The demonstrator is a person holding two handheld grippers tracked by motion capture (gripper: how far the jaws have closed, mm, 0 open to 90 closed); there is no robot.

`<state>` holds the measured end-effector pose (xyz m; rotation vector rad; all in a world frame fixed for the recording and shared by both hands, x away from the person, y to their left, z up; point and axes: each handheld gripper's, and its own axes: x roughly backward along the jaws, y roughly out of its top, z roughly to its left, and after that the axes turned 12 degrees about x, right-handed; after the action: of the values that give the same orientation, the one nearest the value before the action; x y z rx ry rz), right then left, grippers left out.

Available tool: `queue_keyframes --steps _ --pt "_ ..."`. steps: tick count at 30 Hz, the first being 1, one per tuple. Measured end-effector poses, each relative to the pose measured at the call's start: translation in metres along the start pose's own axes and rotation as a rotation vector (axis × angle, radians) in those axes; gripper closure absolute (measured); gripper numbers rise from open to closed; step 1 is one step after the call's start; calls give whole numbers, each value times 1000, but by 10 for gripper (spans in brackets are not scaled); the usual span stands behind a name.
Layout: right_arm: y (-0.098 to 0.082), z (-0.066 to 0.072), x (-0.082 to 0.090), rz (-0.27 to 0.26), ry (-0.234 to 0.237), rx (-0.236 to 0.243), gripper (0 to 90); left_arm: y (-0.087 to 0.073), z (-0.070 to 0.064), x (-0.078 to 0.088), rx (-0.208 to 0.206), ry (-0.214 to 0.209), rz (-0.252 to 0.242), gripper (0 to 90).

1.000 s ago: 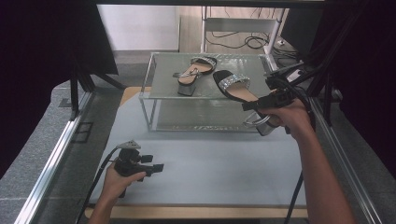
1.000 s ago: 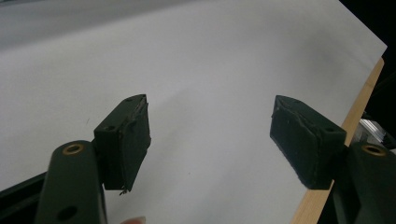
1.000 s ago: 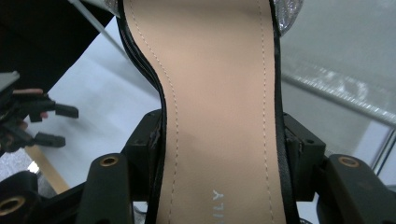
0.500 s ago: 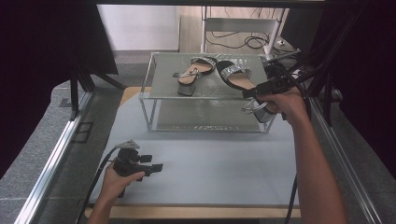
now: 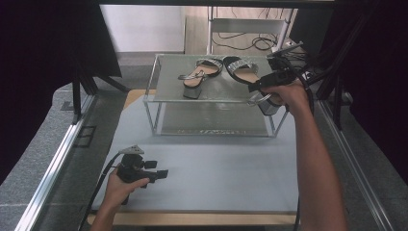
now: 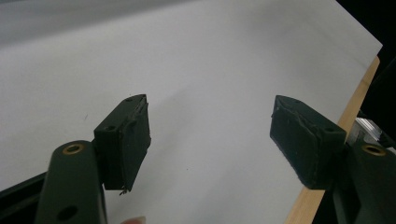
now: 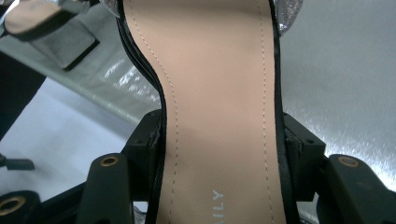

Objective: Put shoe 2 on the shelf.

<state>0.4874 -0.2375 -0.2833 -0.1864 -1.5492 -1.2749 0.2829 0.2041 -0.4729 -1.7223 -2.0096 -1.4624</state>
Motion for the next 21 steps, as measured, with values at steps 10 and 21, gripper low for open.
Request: queue_keyframes --steps 10,21 --pt "12 -9 -6 -3 -13 -28 423 -3 2 7 12 1 -10 290" --pt "33 -25 -29 30 -60 -64 423 -5 3 10 16 -8 -13 290"
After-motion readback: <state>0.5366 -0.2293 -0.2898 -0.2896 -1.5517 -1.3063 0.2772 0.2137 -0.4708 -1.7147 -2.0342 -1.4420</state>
